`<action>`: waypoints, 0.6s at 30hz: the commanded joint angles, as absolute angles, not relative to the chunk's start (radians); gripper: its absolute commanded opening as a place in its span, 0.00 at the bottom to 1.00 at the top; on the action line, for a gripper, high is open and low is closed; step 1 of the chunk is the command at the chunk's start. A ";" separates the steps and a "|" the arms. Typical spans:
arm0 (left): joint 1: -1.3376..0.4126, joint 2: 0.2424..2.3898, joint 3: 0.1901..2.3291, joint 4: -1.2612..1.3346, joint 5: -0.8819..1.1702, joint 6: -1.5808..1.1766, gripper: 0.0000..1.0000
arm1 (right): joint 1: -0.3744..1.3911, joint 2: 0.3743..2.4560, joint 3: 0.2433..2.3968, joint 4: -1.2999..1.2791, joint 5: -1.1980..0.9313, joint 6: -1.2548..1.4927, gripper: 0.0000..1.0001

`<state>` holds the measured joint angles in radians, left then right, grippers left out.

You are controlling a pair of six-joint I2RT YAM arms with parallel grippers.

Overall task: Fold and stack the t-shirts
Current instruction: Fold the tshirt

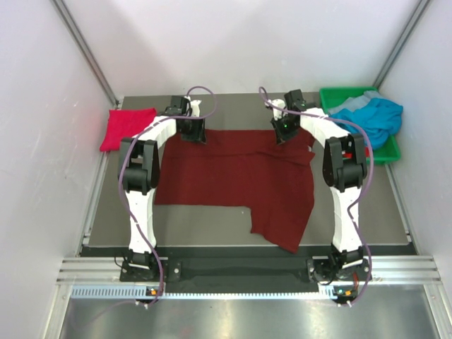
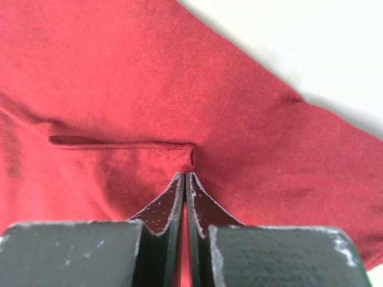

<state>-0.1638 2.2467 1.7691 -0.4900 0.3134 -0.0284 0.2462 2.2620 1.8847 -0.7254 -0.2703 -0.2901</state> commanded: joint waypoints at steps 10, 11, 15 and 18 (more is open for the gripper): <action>-0.156 2.256 1.813 -0.491 0.333 -0.034 0.52 | 0.324 2.011 1.677 -0.738 -0.336 -0.227 0.01; -0.155 2.260 1.816 -0.491 0.334 -0.035 0.52 | 0.343 2.002 1.660 -0.736 -0.340 -0.219 0.01; -0.152 2.267 1.825 -0.489 0.344 -0.038 0.52 | 0.383 1.957 1.589 -0.741 -0.357 -0.204 0.03; -0.150 2.269 1.825 -0.492 0.348 -0.038 0.52 | 0.413 1.934 1.551 -0.749 -0.353 -0.210 0.06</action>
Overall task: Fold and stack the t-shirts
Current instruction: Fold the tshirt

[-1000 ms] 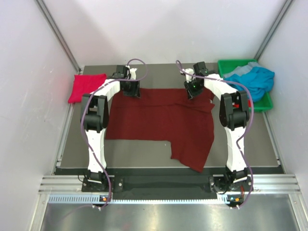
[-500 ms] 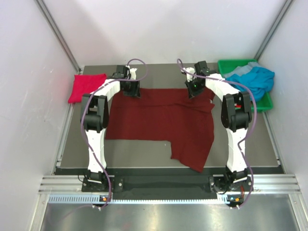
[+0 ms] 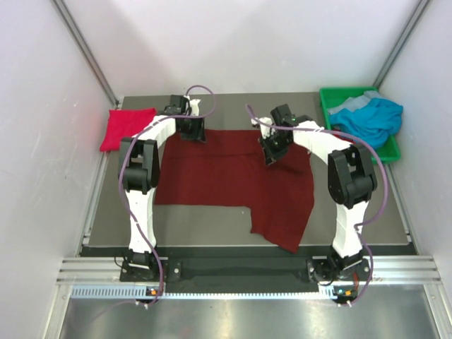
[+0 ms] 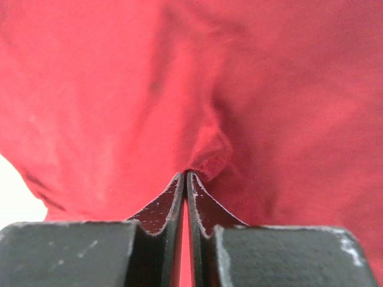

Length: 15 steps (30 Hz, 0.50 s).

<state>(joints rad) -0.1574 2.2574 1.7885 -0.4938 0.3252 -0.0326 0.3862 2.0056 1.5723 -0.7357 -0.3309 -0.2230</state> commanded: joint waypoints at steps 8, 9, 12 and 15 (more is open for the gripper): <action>-0.135 2.266 1.819 -0.502 0.353 -0.035 0.51 | 0.419 1.852 1.511 -0.773 -0.350 -0.193 0.17; -0.135 2.263 1.821 -0.502 0.353 -0.034 0.51 | 0.419 1.835 1.508 -0.769 -0.342 -0.193 0.17; -0.135 2.264 1.819 -0.500 0.354 -0.035 0.51 | 0.419 1.836 1.516 -0.746 -0.321 -0.193 0.20; -0.135 2.263 1.816 -0.503 0.357 -0.037 0.51 | 0.419 1.874 1.551 -0.738 -0.311 -0.201 0.22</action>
